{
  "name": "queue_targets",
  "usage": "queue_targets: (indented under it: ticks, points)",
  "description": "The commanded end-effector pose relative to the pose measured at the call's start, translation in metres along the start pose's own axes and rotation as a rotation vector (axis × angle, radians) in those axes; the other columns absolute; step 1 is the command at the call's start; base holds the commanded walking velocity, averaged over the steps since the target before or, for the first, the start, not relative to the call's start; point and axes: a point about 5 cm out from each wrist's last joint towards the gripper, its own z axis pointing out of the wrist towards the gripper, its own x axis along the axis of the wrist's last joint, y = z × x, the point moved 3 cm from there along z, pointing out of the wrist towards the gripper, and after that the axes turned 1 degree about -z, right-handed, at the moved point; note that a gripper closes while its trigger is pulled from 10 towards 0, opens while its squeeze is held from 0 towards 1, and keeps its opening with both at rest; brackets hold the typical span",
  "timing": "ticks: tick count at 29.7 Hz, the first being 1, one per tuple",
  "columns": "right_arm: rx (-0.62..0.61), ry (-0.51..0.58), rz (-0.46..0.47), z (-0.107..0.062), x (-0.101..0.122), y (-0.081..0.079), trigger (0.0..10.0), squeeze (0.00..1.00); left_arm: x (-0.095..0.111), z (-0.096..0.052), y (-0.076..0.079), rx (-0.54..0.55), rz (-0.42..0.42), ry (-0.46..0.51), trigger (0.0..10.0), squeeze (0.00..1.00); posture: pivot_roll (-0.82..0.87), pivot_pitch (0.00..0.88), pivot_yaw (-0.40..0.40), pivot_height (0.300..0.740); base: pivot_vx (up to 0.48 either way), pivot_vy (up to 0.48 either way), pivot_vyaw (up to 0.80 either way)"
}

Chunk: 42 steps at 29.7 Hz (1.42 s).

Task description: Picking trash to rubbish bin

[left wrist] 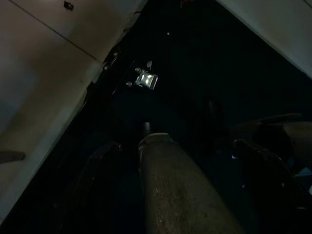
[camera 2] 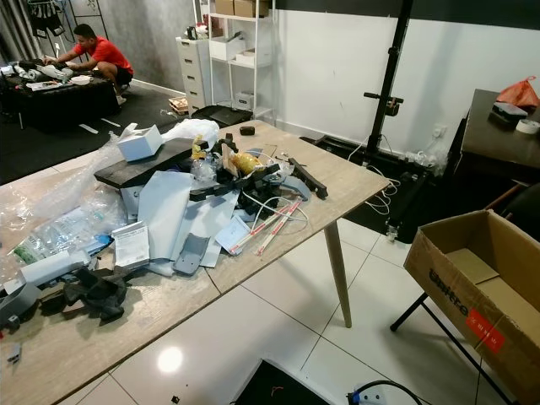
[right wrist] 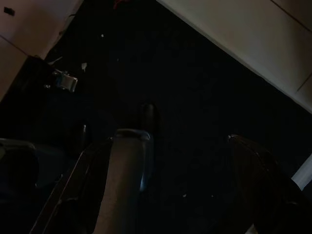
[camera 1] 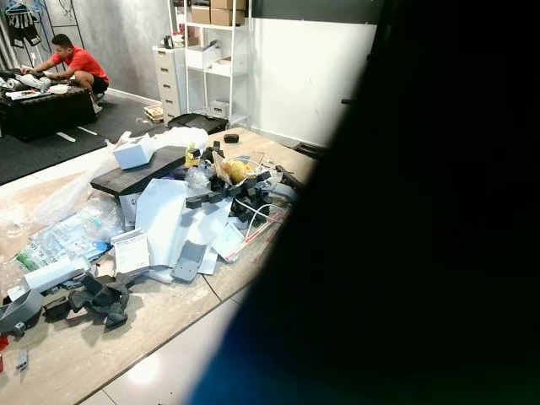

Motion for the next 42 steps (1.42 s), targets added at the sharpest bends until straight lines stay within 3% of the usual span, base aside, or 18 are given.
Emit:
queue_targets:
  ticks: [1,23,33,42]
  points:
    - [-0.008,-0.023,0.013,-0.0009,-0.0078,0.0021,10.0,0.00,-0.0082,-0.0015,-0.0012,-0.004,-0.007,-0.026,10.0,0.00,-0.07,0.058,0.018,0.740,0.000,0.000,0.00]
    - [-0.002,-0.025,0.012,-0.0005,-0.0074,-0.0004,10.0,0.00,-0.0087,-0.0016,-0.0006,-0.014,-0.004,-0.032,10.0,0.00,-0.07,0.059,0.017,0.740,0.000,-0.361,0.00]
    - [0.002,-0.028,0.002,-0.0005,-0.0080,-0.0012,10.0,0.00,-0.0056,-0.0020,-0.0082,0.044,-0.015,-0.025,10.0,0.00,-0.07,0.050,0.016,0.740,0.000,0.000,0.00]
    - [0.007,-0.018,-0.012,-0.0006,-0.0059,-0.0002,10.0,0.00,-0.0027,-0.0010,-0.0057,0.037,-0.003,-0.015,10.0,0.00,-0.07,0.045,0.016,0.740,0.000,0.000,0.00]
